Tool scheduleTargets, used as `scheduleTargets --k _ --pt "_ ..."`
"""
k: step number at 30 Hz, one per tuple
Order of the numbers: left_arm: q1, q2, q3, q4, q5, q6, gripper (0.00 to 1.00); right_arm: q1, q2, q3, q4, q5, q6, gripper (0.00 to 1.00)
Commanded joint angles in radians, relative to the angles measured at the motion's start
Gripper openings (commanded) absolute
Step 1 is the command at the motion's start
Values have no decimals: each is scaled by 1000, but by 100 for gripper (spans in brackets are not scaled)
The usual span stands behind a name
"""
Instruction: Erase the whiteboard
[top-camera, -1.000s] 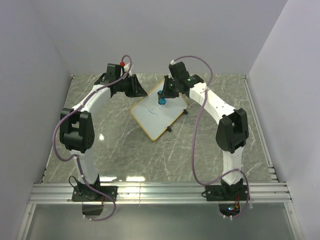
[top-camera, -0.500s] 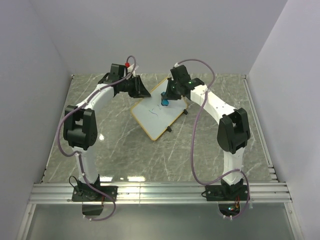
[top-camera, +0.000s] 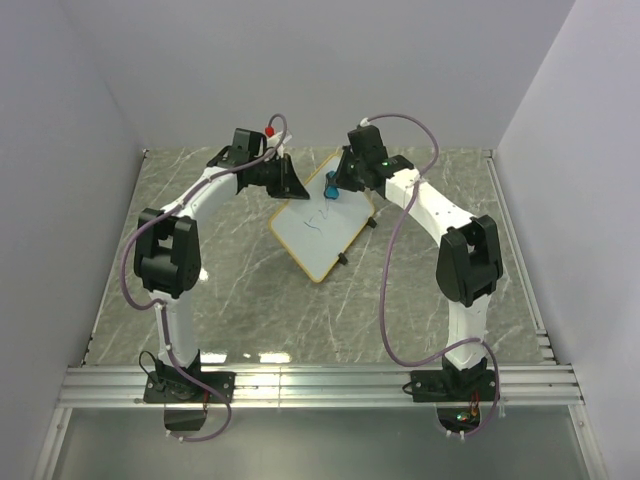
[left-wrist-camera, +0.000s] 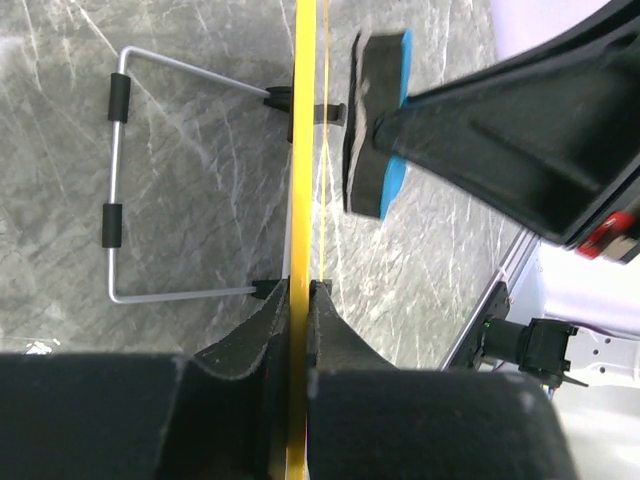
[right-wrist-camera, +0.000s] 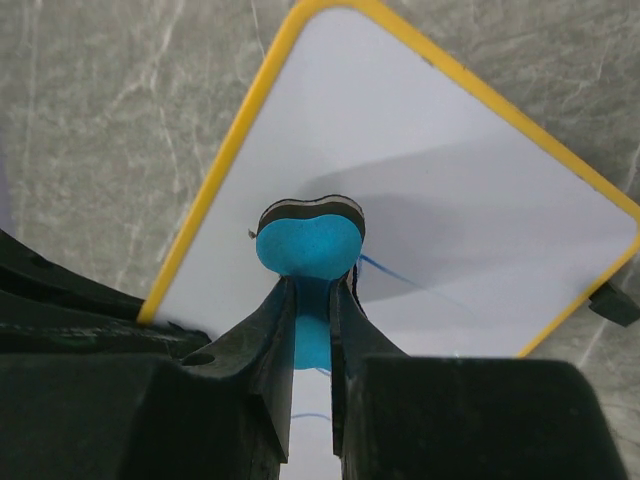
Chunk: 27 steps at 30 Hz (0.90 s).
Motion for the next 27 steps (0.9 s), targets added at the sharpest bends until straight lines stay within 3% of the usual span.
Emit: scheduleTargets --k 1,11,14,21,27 --pt "1 10 45 -71 -48 60 0 -15 -20 6 107 38 68 0" --pt "1 -16 -19 -73 -151 84 0 -51 -22 -237 260 74 244 0" --pt "1 -28 -62 -44 -166 79 0 -46 -17 -308 358 5 261 0" --pt "1 -40 -139 19 -174 64 0 75 6 -287 383 -57 253 0" --pt "1 -29 -113 18 -185 65 0 189 -56 -313 353 -78 261 0"
